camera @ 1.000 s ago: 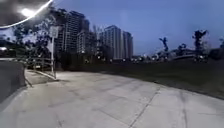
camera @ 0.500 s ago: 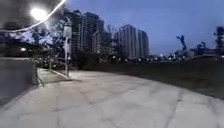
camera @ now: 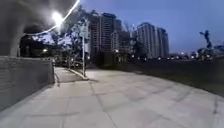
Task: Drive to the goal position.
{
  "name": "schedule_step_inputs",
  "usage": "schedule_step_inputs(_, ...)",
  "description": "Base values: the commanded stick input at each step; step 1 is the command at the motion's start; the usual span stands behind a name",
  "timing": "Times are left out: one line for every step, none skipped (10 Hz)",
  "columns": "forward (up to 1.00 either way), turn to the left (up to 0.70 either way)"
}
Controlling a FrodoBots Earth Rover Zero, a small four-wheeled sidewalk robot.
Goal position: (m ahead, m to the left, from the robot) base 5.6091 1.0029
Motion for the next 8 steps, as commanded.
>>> schedule_step_inputs(0.70, 0.00)
schedule_step_inputs(0.70, 0.00)
schedule_step_inputs(0.70, 0.00)
schedule_step_inputs(0.70, 0.00)
schedule_step_inputs(0.70, 0.00)
schedule_step_inputs(0.70, 0.00)
schedule_step_inputs(0.70, 0.00)
schedule_step_inputs(0.70, 0.00)
